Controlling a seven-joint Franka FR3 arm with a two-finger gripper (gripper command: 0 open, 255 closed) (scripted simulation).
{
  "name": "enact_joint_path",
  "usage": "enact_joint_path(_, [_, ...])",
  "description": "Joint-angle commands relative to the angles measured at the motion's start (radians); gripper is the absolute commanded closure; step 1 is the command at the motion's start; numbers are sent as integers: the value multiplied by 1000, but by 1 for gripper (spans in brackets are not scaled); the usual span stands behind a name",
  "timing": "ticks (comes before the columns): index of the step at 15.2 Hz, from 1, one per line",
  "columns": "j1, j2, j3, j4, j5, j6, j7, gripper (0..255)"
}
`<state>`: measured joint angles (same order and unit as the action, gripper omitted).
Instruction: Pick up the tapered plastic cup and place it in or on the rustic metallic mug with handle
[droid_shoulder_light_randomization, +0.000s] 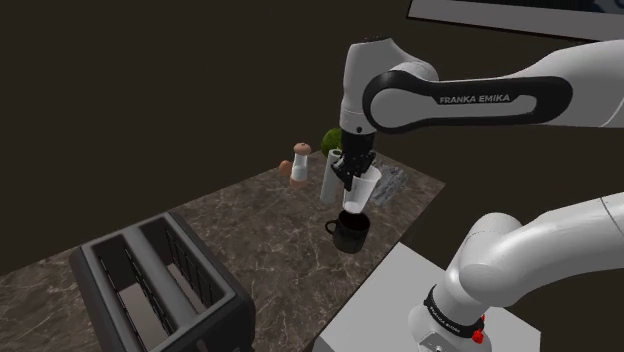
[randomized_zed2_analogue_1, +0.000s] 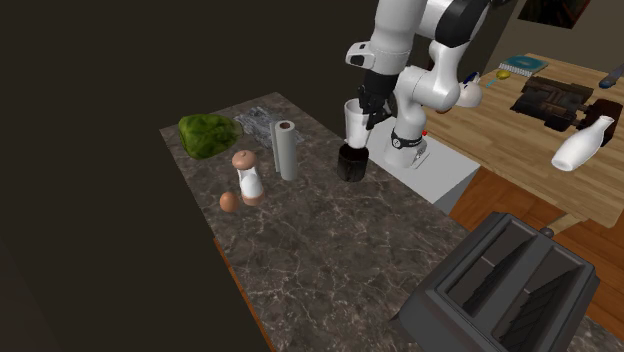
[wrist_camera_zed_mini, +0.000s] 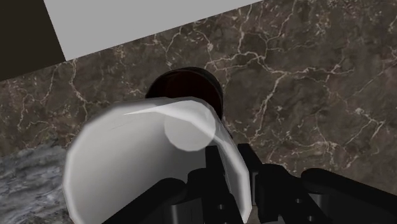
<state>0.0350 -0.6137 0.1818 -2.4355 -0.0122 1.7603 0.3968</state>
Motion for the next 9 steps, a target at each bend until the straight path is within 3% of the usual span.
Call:
enact_joint_path(1, [1,2,2,-22,1,25,2,255])
enact_joint_path(9, [2,18,9,-106,3,125,12,255])
